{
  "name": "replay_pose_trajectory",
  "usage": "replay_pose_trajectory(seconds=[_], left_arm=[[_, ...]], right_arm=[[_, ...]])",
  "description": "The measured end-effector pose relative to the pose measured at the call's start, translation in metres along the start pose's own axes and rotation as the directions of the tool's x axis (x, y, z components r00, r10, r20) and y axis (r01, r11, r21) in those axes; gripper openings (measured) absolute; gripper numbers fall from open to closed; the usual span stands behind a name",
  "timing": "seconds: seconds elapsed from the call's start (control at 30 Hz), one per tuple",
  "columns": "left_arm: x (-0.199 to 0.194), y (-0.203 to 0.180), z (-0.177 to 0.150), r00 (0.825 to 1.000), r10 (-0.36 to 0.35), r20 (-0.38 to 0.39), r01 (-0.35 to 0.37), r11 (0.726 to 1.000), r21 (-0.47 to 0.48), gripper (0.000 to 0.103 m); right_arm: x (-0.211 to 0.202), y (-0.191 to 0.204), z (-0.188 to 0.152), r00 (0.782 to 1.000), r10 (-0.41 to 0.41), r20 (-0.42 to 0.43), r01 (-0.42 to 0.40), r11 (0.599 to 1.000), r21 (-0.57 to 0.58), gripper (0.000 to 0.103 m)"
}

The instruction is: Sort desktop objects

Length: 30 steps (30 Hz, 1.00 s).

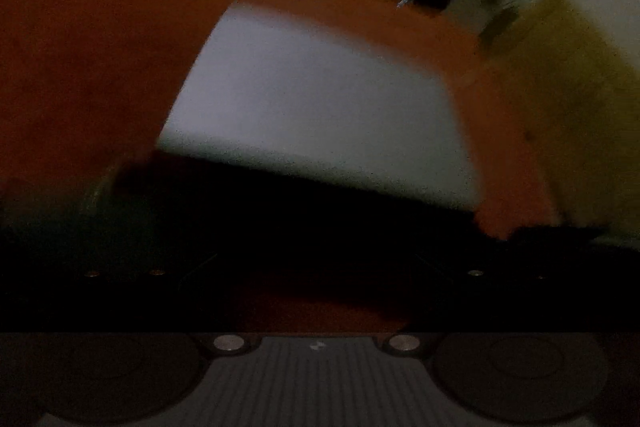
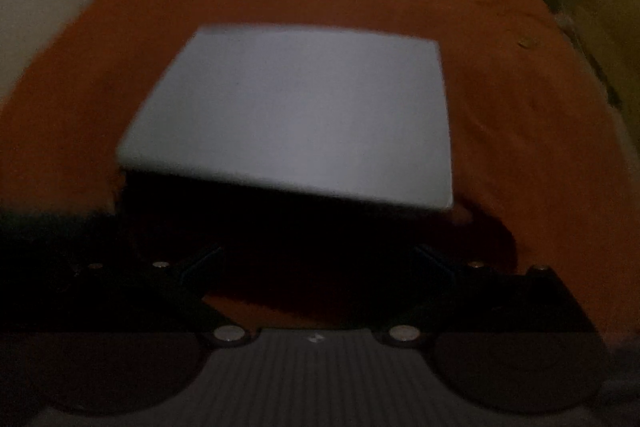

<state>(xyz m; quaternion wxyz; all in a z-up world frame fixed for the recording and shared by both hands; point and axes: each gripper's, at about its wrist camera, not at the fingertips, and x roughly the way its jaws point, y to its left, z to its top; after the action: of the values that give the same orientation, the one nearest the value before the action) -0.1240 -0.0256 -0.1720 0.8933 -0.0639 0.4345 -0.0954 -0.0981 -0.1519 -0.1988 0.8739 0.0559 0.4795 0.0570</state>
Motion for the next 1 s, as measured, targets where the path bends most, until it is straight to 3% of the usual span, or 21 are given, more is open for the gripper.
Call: replay_pose_trajectory(seconds=[0.07,0.13,0.23,0.3,0.33,0.43,0.5,0.67,0.77,1.0], left_arm=[[-0.007,-0.014,0.003,0.985,0.102,0.139,-0.123,0.98,0.156,0.103],[0.0,-0.013,0.004,0.984,0.131,0.12,-0.154,0.967,0.203,0.103],[0.016,0.002,0.0,0.997,0.076,-0.002,-0.075,0.991,0.109,0.103],[0.022,0.007,-0.006,0.996,0.028,-0.08,-0.023,0.998,0.066,0.103],[0.02,0.006,-0.007,0.997,0.03,-0.077,-0.024,0.997,0.071,0.103],[0.011,0.004,-0.003,0.999,0.053,-0.009,-0.052,0.994,0.093,0.102],[0.006,0.002,0.002,0.996,0.078,0.033,-0.081,0.991,0.11,0.102],[-0.001,0.024,0.005,1.0,0.005,0.03,-0.004,0.999,-0.052,0.102],[-0.001,0.03,0.004,0.999,0.013,0.045,-0.008,0.995,-0.095,0.102],[0.013,0.012,-0.005,0.997,0.077,-0.015,-0.077,0.997,0.0,0.102]], right_arm=[[0.004,-0.005,0.005,0.999,0.019,0.035,-0.021,0.998,0.061,0.102],[0.004,-0.006,0.007,0.998,0.012,0.069,-0.018,0.995,0.093,0.103],[0.0,-0.005,-0.01,0.973,-0.057,0.225,0.018,0.985,0.173,0.103],[-0.001,-0.005,-0.02,0.976,-0.058,0.211,0.017,0.981,0.192,0.103],[0.001,-0.004,-0.023,0.98,-0.048,0.194,0.011,0.982,0.189,0.103],[0.009,-0.003,-0.026,0.989,-0.054,0.14,0.03,0.985,0.167,0.103],[0.003,-0.008,-0.023,0.988,-0.041,0.151,0.011,0.981,0.191,0.103],[-0.001,-0.014,-0.026,0.986,-0.028,0.163,-0.003,0.982,0.187,0.103],[0.006,-0.016,-0.03,0.989,-0.018,0.15,-0.009,0.984,0.18,0.103],[-0.002,-0.016,-0.034,0.99,0.006,0.142,-0.034,0.98,0.194,0.103]])
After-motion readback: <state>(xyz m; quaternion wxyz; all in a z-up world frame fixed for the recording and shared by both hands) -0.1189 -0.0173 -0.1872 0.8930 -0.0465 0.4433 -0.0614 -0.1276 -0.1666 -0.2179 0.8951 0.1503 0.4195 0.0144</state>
